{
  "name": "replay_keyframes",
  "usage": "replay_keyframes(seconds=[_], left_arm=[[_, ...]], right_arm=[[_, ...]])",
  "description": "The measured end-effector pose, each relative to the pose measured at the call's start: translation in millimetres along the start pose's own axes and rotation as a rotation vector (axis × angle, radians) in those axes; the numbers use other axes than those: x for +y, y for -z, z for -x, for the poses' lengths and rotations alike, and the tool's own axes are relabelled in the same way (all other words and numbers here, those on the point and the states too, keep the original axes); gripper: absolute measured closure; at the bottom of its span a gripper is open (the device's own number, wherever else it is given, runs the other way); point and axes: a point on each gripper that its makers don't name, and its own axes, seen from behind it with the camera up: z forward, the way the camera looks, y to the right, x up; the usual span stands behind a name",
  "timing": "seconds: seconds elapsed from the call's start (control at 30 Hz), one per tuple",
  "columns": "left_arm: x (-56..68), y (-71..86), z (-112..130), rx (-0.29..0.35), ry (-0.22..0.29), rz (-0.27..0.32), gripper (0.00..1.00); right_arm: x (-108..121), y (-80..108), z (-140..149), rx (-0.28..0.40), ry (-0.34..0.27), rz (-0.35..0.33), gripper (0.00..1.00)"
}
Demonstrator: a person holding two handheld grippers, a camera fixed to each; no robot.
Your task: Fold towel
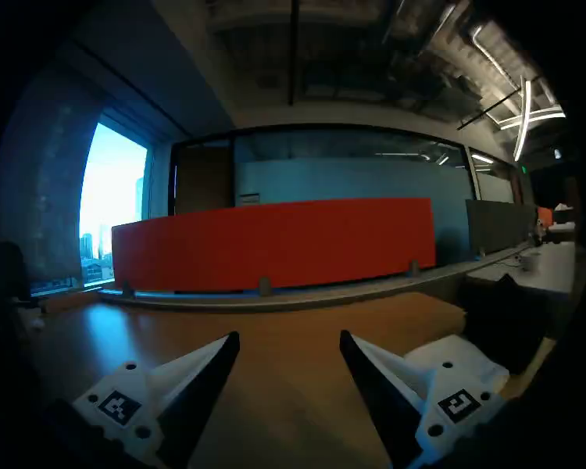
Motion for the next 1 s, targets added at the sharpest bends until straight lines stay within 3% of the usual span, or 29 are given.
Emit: replay_keyframes(seconds=[1.0], left_arm=[[0.7,-0.5,0.8,0.0,0.0,0.0,0.09]], right_arm=[[-2.8,1.4,20.9,-0.022,0.08,0.011,0.01]])
